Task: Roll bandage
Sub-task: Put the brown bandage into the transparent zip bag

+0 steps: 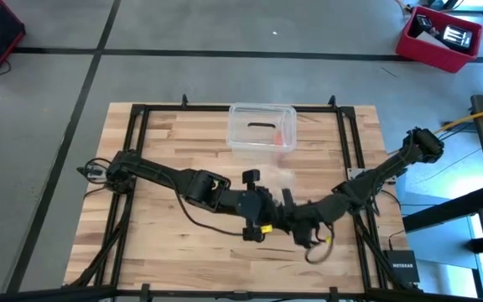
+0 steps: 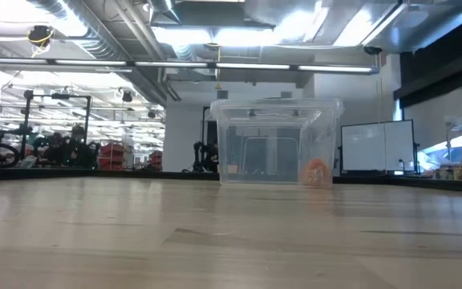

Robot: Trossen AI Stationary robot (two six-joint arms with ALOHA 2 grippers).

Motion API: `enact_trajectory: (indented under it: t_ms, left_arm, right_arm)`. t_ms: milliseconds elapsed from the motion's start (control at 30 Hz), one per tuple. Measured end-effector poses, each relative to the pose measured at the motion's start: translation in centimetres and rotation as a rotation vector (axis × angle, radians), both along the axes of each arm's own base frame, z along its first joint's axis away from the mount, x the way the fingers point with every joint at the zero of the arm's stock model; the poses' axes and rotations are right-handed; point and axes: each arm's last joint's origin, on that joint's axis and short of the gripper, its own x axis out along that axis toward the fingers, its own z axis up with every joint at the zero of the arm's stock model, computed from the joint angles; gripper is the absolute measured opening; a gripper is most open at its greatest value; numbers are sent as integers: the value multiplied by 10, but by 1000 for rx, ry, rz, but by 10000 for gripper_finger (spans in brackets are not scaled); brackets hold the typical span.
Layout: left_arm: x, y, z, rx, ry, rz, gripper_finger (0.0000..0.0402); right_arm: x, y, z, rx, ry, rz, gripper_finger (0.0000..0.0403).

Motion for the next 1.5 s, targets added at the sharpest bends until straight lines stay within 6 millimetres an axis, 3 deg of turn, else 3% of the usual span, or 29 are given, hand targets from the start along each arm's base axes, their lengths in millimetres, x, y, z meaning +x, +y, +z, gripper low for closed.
enact_trajectory:
  t_ms: [200,533,800,967,1200,1367,1500]
  left_arm:
    - [-3,3,-5,57,45,36,3]
    - [3,4,-17,120,74,96,3]
    - [20,-2,-41,122,91,87,3]
    - [24,-4,-46,97,81,105,3]
    - [24,-12,-55,43,116,107,3]
    - [21,-26,-75,-25,217,113,3]
    - [23,-48,-100,-39,266,97,3]
  right_arm:
    - [-4,6,-3,98,47,-21,58]
    - [-25,7,-26,390,204,-493,58]
    - [-25,-2,-35,443,253,-576,58]
    - [-22,-9,-41,471,288,-630,58]
    - [-10,-3,-59,562,396,-605,58]
    - [-2,12,-68,666,492,-456,58]
    - [8,24,-87,686,566,-390,58]
